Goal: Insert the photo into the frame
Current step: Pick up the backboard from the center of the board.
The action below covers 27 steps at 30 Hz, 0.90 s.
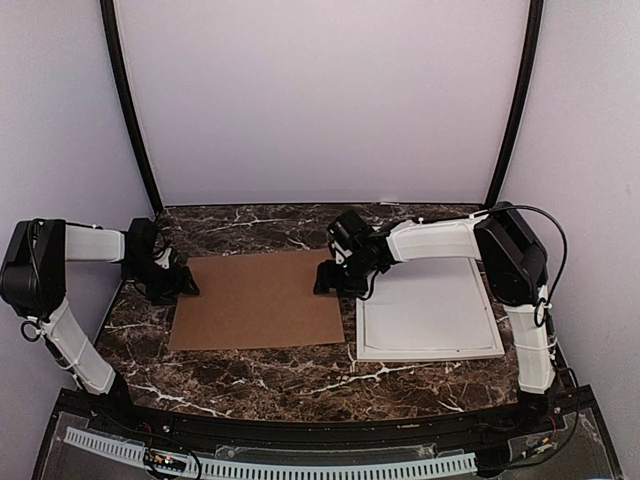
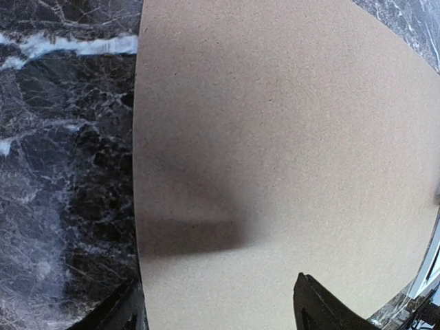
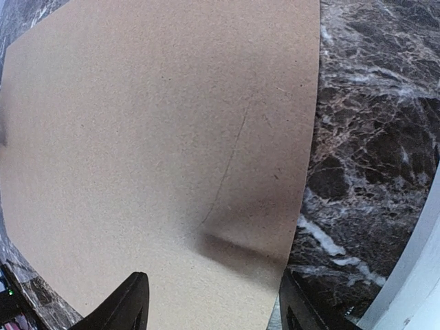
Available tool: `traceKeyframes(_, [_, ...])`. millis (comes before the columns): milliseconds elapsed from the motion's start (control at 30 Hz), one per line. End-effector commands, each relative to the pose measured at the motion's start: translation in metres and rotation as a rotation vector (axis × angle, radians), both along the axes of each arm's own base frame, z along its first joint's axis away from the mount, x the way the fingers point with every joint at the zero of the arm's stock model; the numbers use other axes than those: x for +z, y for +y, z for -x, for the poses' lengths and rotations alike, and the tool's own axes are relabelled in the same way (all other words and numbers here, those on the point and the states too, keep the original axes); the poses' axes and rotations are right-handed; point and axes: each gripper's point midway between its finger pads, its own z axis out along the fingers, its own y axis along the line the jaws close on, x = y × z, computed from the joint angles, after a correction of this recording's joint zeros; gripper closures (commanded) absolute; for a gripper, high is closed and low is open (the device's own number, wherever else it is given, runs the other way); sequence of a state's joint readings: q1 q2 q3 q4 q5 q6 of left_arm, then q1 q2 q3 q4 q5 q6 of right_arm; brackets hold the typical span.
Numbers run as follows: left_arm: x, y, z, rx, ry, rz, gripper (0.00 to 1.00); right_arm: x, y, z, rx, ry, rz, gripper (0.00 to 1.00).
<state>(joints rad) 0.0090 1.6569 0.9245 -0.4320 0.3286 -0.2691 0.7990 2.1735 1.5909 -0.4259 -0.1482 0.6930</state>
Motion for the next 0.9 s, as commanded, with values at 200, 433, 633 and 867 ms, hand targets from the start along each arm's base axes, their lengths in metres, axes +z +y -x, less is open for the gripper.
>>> traceKeyframes(200, [-0.003, -0.047, 0.03, -0.06, 0.044, 0.214, 0.27, -0.031, -0.017, 0.023, -0.023, 0.088, 0.065, 0.35])
traceKeyframes(433, [0.02, -0.07, 0.025, -0.081, -0.025, 0.389, 0.34, -0.028, -0.004, 0.032, -0.023, 0.126, -0.037, 0.37])
traceKeyframes(633, [0.055, -0.079, 0.014, -0.122, -0.108, 0.449, 0.35, -0.027, -0.001, 0.032, -0.015, 0.129, -0.045, 0.38])
traceKeyframes(867, [0.094, -0.085, 0.008, -0.145, -0.184, 0.501, 0.36, -0.031, -0.001, 0.036, -0.019, 0.14, -0.067, 0.39])
